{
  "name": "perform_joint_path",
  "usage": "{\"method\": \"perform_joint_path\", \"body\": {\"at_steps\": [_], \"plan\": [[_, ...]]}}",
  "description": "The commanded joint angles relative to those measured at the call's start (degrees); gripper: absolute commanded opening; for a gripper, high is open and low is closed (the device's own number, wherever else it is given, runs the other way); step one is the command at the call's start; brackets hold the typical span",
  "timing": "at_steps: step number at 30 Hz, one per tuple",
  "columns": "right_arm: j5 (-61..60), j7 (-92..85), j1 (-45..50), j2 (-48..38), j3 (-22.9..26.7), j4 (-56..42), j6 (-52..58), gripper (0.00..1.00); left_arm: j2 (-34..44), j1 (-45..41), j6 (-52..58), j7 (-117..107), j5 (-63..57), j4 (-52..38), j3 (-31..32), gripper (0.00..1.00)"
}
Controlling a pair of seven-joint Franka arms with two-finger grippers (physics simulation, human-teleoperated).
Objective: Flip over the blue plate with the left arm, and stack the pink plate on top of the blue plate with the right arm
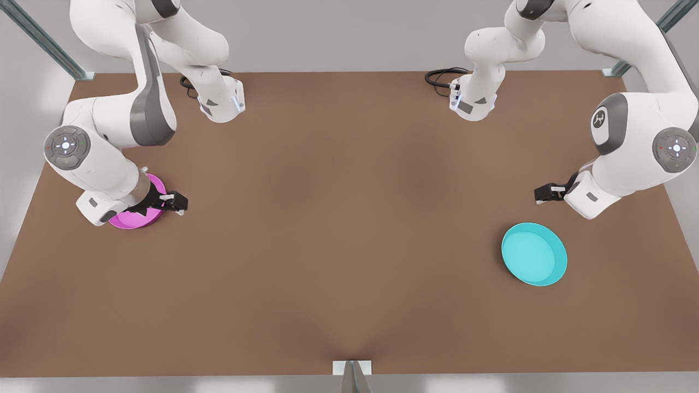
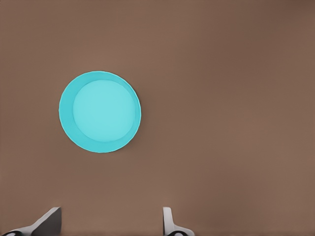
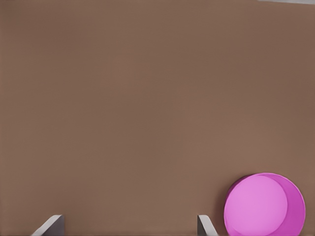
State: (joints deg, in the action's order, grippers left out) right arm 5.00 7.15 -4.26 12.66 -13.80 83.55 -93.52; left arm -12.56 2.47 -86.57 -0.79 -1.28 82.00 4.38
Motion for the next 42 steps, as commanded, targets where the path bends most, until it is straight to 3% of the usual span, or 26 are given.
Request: {"method": "perform_joint_path", "body": {"at_steps": [1, 3, 6, 9, 13, 16, 21, 30, 35, 36, 39, 42], "plan": [[0.0, 0.0, -0.1, 0.0, 0.0, -0.1, 0.0, 1.00, 0.0, 0.0, 0.0, 0.0, 0.0, 0.0, 0.3, 1.00], [-0.2, 0.6, 0.9, 0.9, 0.0, 0.1, 0.0, 1.00, -1.9, 4.1, 0.0, 0.4, 0.1, 0.0, 1.4, 1.00], [-0.2, 0.8, -0.5, 2.1, -0.1, 3.1, 0.4, 1.00, -12.1, 14.9, -5.2, 0.6, 6.8, -0.2, 1.7, 1.00], [-0.6, -0.1, -6.1, 0.0, -0.6, 14.6, -4.6, 1.00, -20.9, 22.0, -16.6, 4.7, 9.8, -0.2, 5.9, 1.00], [-4.2, -8.6, -16.7, -0.9, -0.7, 20.6, -8.9, 1.00, -26.7, 25.4, -23.2, 11.6, 12.0, -0.2, 7.3, 1.00], [-5.7, -9.2, -18.4, -9.7, -0.6, 32.5, -14.9, 1.00, -29.7, 27.7, -25.7, 17.5, 11.9, -0.1, 7.3, 1.00], [-5.7, -17.6, -24.2, -4.9, -0.6, 30.3, -17.4, 1.00, -29.1, 30.5, -32.8, 30.1, 12.2, 7.2, 7.1, 1.00], [-5.6, -29.1, -32.7, 10.2, -0.5, 15.1, -12.7, 1.00, -31.6, 30.4, -34.4, 29.8, 17.4, 7.5, 6.9, 1.00], [-5.3, -28.4, -27.8, 13.0, -0.6, 9.4, -10.3, 1.00, -32.4, 30.3, -34.9, 29.9, 18.9, 7.4, 6.9, 1.00], [-5.1, -28.4, -24.8, 12.7, -0.6, 9.1, -9.7, 1.00, -32.6, 30.2, -35.3, 29.9, 18.9, 7.4, 6.9, 0.94], [-5.4, -27.9, -19.9, 12.7, -0.6, 9.1, -7.0, 1.00, -32.8, 30.2, -35.3, 29.9, 18.9, 7.4, 6.9, 0.60], [-5.4, -24.2, -16.5, 12.9, -0.6, 7.9, -5.7, 1.00, -33.1, 30.2, -35.3, 29.9, 18.9, 7.4, 6.8, 0.54]]}}
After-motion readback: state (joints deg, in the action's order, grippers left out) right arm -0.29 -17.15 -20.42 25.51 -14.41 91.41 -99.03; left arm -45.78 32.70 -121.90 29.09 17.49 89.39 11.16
